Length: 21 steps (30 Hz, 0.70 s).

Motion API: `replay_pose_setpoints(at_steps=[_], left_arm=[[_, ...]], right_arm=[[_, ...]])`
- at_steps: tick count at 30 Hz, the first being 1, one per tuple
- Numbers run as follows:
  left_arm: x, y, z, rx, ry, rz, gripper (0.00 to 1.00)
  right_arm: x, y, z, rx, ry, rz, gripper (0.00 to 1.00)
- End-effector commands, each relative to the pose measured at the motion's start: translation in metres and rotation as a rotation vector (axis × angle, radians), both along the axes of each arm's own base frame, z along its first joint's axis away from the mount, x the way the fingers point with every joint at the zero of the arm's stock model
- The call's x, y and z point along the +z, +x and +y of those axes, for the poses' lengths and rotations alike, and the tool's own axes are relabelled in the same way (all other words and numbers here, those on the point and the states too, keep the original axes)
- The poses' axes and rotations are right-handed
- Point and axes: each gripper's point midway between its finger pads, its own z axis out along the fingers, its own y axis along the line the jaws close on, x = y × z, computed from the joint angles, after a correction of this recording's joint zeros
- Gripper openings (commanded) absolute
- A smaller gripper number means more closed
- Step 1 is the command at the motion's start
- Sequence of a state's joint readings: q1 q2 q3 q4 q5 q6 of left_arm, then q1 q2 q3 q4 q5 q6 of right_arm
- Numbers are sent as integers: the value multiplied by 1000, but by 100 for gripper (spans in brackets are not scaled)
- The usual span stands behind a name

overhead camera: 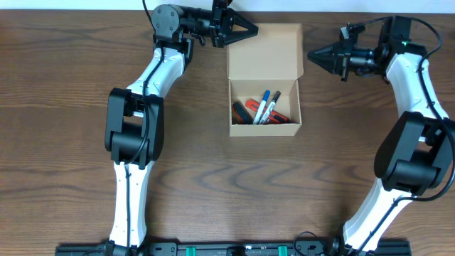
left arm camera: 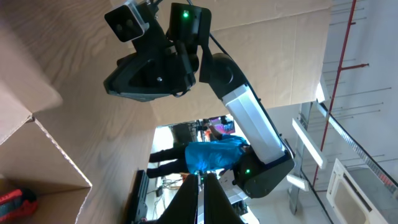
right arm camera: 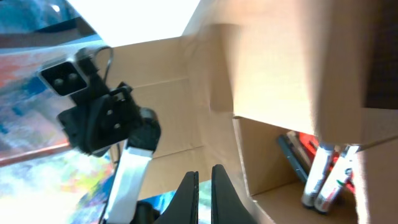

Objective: Pack container

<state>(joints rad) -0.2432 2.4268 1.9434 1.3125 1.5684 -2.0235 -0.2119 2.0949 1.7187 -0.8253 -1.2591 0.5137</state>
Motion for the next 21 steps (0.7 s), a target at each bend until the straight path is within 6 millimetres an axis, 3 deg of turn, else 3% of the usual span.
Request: replay_pose_setpoints(at_steps=[1,5,10,14,17,21], left_arm=[[14,-3,7,1,10,18,6],[14,8,25,40,10,17,6],[1,34,72,136,20,79,6],[-58,48,105,203,45,243,6],[-109,38,108,210,63,345,6],[-147,25,108,229,70,391,6]], right_arm=[[-4,2,0,-5,-53,-20,2],[-8,3,-3,-15,-77,-14,2],[-24,9,-17,-86,-157,56,1],[-41,12,-24,-115,-188,101,2],[-57,13,-26,-117,-192,137,1],[-73,15,-27,-117,-196,165,2]])
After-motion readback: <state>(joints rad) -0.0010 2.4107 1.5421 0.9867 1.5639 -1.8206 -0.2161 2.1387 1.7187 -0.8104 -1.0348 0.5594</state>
